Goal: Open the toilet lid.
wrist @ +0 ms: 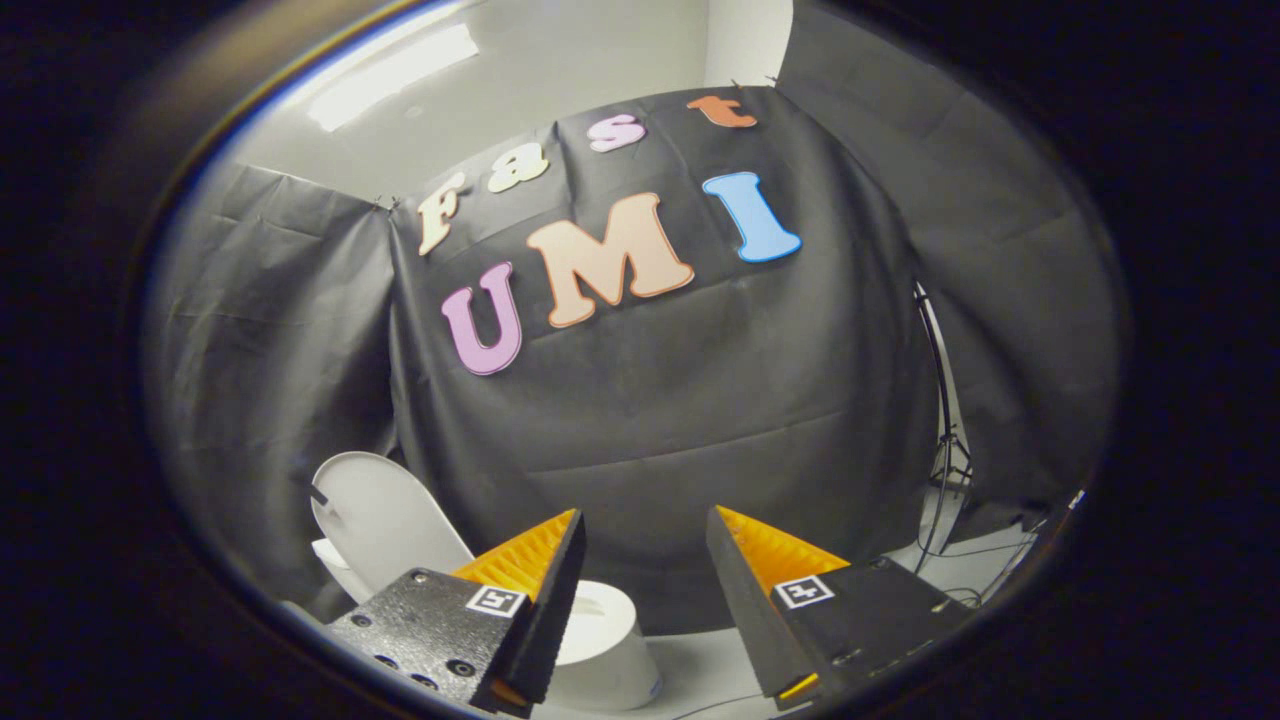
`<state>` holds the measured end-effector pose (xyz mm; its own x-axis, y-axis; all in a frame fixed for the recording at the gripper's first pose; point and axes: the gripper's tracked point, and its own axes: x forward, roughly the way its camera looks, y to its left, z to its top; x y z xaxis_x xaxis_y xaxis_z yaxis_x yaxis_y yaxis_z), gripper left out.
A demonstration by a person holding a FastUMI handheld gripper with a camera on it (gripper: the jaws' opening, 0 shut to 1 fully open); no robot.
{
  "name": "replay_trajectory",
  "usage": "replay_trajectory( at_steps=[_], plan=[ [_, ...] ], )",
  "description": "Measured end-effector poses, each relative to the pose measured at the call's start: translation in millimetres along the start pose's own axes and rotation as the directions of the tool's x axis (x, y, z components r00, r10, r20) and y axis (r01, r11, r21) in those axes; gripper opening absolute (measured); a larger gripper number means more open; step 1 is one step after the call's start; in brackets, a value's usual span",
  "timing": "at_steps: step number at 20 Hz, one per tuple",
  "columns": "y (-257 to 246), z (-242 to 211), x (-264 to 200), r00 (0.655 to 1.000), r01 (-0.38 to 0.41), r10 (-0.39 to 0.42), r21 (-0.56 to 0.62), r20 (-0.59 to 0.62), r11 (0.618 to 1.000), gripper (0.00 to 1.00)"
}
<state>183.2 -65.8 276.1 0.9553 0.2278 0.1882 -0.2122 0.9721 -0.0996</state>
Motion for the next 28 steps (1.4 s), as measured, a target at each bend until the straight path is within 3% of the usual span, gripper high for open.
replay_trajectory(
  at_steps=[3,9,17,22,28],
  plan=[
    [-7,4,-5,1.0,-0.005,0.005,0.0,0.005,1.0,0.75],
    [-21,-14,-31,0.996,0.061,-0.064,-0.042,-0.056,0.997,0.76],
    [-27,-25,-44,0.993,0.064,-0.071,-0.078,-0.097,0.995,0.75],
    [-42,-38,-49,0.976,0.115,-0.137,-0.137,-0.168,0.984,0.75],
    [-33,-44,-52,0.977,0.054,-0.075,-0.109,-0.201,0.993,0.75]
  ],
)
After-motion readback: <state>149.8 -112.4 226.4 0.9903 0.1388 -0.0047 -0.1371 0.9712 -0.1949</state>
